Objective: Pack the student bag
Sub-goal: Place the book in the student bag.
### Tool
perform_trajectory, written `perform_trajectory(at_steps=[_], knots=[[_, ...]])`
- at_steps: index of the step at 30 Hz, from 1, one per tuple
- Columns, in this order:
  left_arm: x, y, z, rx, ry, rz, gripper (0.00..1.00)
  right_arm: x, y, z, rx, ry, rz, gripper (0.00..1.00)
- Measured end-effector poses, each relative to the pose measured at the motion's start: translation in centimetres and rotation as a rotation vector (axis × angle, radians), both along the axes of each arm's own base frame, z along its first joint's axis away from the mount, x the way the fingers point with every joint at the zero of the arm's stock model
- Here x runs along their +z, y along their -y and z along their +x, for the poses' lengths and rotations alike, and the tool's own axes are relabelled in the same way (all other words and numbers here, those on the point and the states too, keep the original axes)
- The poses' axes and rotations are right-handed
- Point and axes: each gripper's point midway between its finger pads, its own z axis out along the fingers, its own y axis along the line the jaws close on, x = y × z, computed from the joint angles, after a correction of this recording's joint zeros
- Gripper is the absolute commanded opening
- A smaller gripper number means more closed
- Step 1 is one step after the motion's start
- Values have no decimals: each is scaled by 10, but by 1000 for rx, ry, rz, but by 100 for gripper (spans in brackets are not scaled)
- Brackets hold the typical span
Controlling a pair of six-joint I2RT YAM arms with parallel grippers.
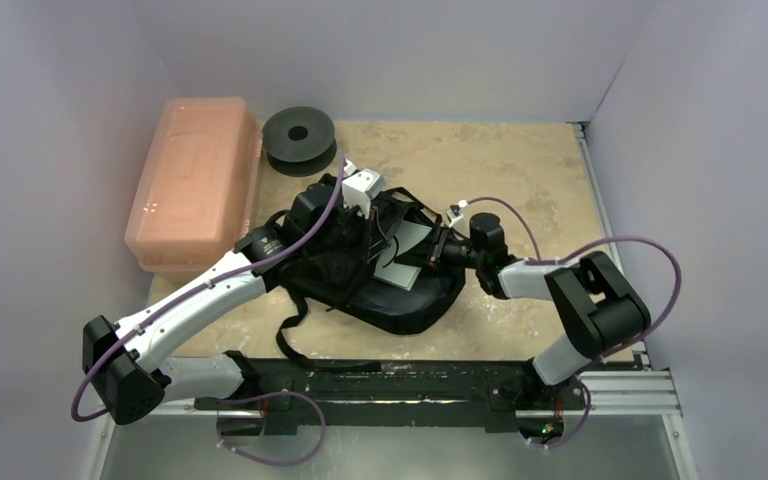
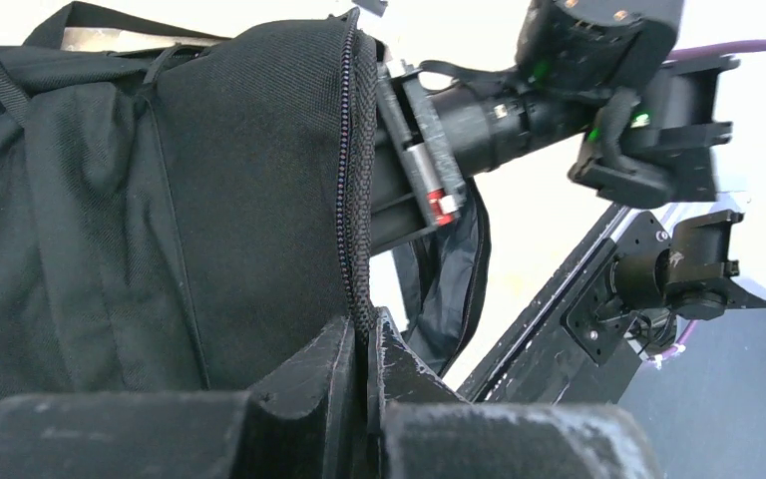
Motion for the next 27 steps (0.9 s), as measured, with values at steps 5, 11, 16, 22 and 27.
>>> perform_trajectory(at_steps=[5, 11, 16, 22, 27], knots=[[3, 2, 1, -4, 8, -12, 0, -9, -22, 21, -56, 43, 41, 0], [4, 2, 1, -4, 12, -15, 0, -13, -44, 45, -97, 81, 61, 33], [4, 2, 1, -3, 12, -14, 0, -14, -44, 54, -131, 102, 53, 51], [3, 2, 1, -3, 8, -11, 0, -27, -36, 46, -105, 120, -66, 67], [3, 2, 1, -3, 7, -11, 0, -29, -24, 31, -68, 141, -169, 73]])
